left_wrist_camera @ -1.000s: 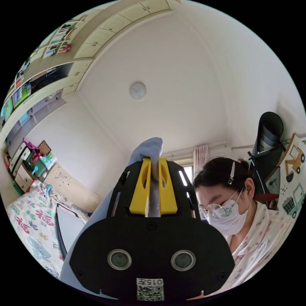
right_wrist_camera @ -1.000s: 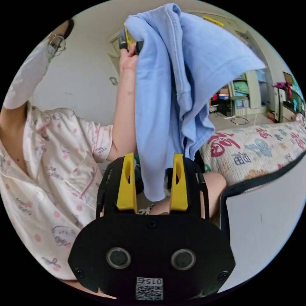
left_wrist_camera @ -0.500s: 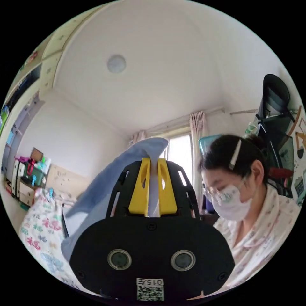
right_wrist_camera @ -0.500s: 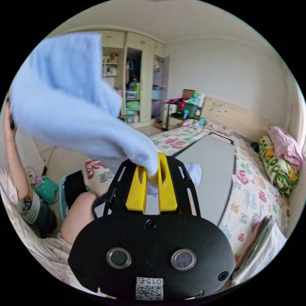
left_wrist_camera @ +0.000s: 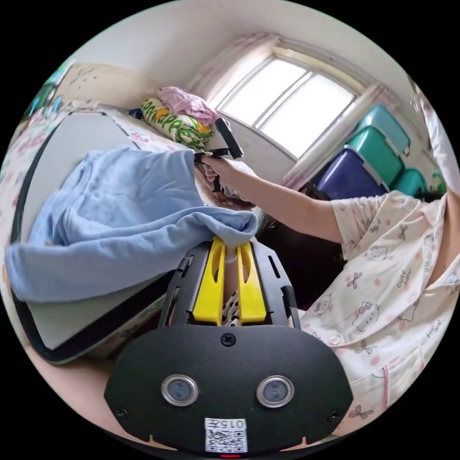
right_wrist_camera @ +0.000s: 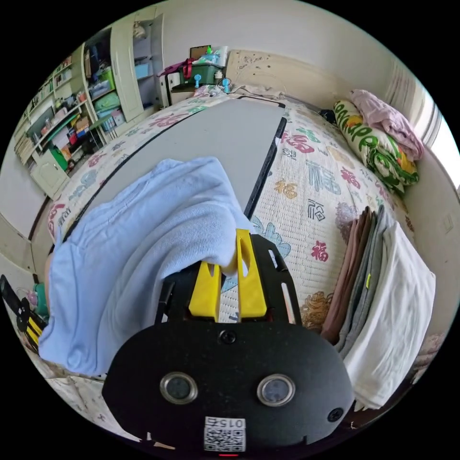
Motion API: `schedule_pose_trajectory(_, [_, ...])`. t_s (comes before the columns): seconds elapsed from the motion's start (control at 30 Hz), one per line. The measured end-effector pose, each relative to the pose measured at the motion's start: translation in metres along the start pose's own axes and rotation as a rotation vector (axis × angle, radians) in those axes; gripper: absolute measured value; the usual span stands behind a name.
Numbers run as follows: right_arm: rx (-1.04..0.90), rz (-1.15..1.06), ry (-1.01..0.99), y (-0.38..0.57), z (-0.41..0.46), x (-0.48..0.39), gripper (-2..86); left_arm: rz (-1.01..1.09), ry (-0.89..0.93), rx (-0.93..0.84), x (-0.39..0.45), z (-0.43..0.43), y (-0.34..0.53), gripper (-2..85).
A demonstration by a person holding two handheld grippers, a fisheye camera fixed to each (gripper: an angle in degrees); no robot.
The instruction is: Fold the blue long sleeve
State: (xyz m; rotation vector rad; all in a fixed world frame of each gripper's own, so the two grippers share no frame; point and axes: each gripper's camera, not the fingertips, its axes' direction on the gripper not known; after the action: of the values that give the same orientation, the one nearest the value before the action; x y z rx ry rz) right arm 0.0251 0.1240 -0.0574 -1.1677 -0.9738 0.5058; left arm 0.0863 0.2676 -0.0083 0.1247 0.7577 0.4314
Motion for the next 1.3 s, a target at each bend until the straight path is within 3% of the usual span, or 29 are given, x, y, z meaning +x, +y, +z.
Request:
schedule_pose_trajectory(0.17, [0.095, 0.006, 0.004, -0.051, -0.046, -0.026, 5.4, 0.122, 0.084, -0.003, 0.039, 0.087, -0.044, 2.7])
schedule_pose_trajectory(0.33, [0.127, -0.352, 0.094, -0.115, -0.088, -0.125, 5.4, 0.104, -0.008, 0.012, 0.044, 0.209, -0.079, 5.2])
schedule_pose_trajectory(0.47, [0.033, -0.397, 0.156, -0.149, -0.087, -0.157, 5.3, 0.118, -0.089, -0.071, 0.033, 0.266, -0.12, 8.0])
schedule_pose_trajectory(0.57, [-0.027, -0.358, 0.229, -0.157, -0.093, -0.145, 7.4, 0.124, -0.019, -0.118, 0.009, 0.256, -0.118, 8.3])
schedule_pose_trajectory(0.77, [0.016, -0.187, 0.234, -0.096, -0.138, -0.079, 9.7, 0.077, 0.066, -0.111, -0.051, 0.138, -0.091, 5.5])
schedule_pose_trajectory(0.87, [0.067, -0.028, 0.213, -0.052, -0.179, -0.035, 8.0, 0.036, -0.195, -0.012, -0.104, 0.063, -0.101, 5.8])
schedule_pose_trajectory(0.93, [0.111, 0.039, 0.126, -0.014, -0.218, -0.014, 7.7, -0.036, -0.496, 0.008, -0.162, 0.033, -0.111, 6.5])
schedule_pose_trajectory(1.17, [0.069, 0.183, -0.061, 0.092, -0.285, -0.013, 10.8, -0.158, -0.473, -0.074, -0.293, 0.081, -0.18, 11.7])
schedule_pose_trajectory(1.3, [-0.013, 0.235, -0.01, 0.136, -0.302, -0.021, 12.0, -0.333, -0.415, -0.086, -0.369, 0.12, -0.189, 13.6])
